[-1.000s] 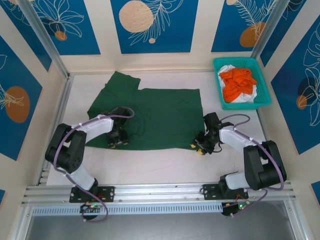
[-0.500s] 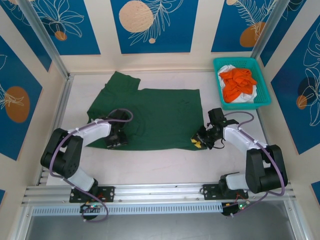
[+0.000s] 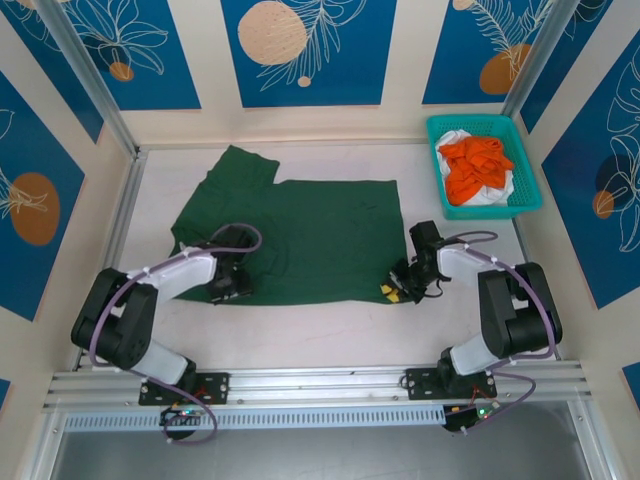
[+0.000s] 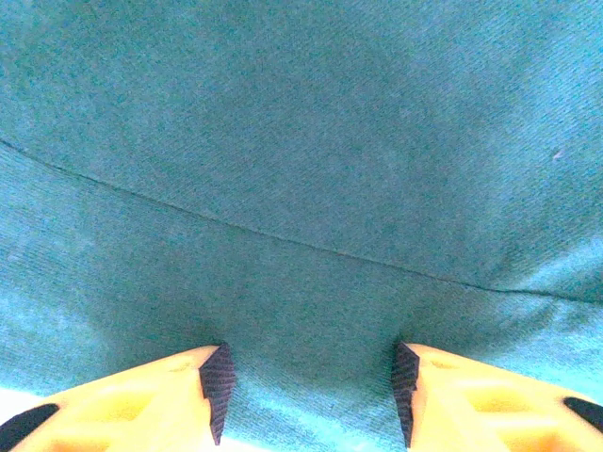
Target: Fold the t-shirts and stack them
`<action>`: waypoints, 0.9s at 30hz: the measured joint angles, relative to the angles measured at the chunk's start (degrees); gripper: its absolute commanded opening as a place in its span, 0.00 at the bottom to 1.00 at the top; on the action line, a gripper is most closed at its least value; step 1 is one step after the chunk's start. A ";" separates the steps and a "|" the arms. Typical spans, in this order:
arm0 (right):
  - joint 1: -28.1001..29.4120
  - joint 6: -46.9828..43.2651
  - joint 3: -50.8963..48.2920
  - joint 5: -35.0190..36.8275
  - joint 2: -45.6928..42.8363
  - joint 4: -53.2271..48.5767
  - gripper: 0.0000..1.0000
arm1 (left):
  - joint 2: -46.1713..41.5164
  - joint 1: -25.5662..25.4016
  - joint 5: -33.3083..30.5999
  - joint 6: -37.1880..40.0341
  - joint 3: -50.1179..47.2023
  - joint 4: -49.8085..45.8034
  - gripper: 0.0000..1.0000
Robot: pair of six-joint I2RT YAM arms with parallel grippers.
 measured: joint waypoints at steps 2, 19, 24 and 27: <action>1.05 0.44 -0.94 0.52 -1.36 -1.03 0.21 | -1.68 -0.44 0.22 -1.22 -1.46 0.02 0.51; 3.80 9.22 -12.39 3.37 -23.52 -10.62 0.30 | -28.13 -4.90 5.53 -18.18 -17.29 -8.52 0.51; 4.20 9.88 -12.39 3.45 -24.13 -12.02 0.36 | -33.14 -5.11 5.51 -20.33 -18.45 -13.18 0.53; 4.20 10.01 -12.28 4.09 -25.24 -13.53 0.44 | -34.58 -5.18 4.94 -20.76 -18.34 -15.23 0.56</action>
